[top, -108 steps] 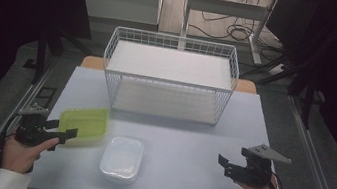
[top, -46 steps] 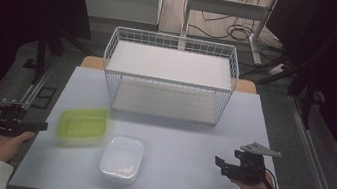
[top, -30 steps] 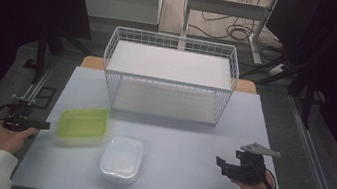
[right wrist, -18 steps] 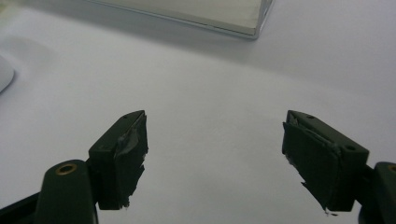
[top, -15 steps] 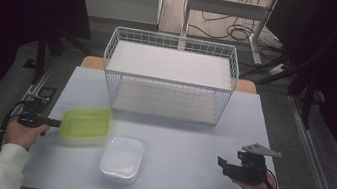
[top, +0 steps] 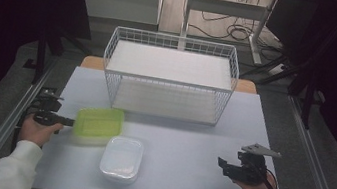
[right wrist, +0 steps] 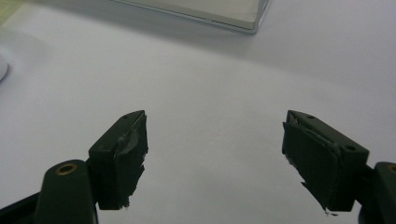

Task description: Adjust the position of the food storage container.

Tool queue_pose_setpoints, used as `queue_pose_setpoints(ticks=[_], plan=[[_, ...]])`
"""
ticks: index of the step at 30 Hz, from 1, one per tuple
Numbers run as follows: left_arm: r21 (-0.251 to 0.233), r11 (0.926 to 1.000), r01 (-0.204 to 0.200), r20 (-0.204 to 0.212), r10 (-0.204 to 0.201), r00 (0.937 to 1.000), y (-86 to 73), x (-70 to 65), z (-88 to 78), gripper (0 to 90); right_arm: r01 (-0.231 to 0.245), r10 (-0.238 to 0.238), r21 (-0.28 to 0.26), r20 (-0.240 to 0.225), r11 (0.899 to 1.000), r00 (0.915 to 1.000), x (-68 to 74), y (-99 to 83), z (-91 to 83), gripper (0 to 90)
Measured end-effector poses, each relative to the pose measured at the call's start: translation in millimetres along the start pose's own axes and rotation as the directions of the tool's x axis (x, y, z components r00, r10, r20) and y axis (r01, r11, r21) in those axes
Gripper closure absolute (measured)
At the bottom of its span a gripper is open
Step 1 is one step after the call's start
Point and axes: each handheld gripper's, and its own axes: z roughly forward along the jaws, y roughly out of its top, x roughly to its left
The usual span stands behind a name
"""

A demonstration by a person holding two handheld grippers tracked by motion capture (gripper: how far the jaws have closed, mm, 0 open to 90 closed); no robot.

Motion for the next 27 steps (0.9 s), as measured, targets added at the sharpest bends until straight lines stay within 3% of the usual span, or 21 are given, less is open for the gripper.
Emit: queue_pose_setpoints(ticks=[19, 27], plan=[[0.013, 0.9997, -0.022, 0.061, 0.021, 0.9979, 17.3, -33.0, 20.0, 89.9, 0.001, -0.001, 0.01, 0.002, 1.0, 1.0, -1.8, -0.9, 1.3, 22.3], [0.013, 0.9995, -0.029, 0.104, 0.027, 0.9942, 25.5, -55.1, 33.6, 89.9, 0.009, -0.009, 0.019, 0.002, 1.0, 1.0, -0.1, -1.1, 3.5, 22.3]])
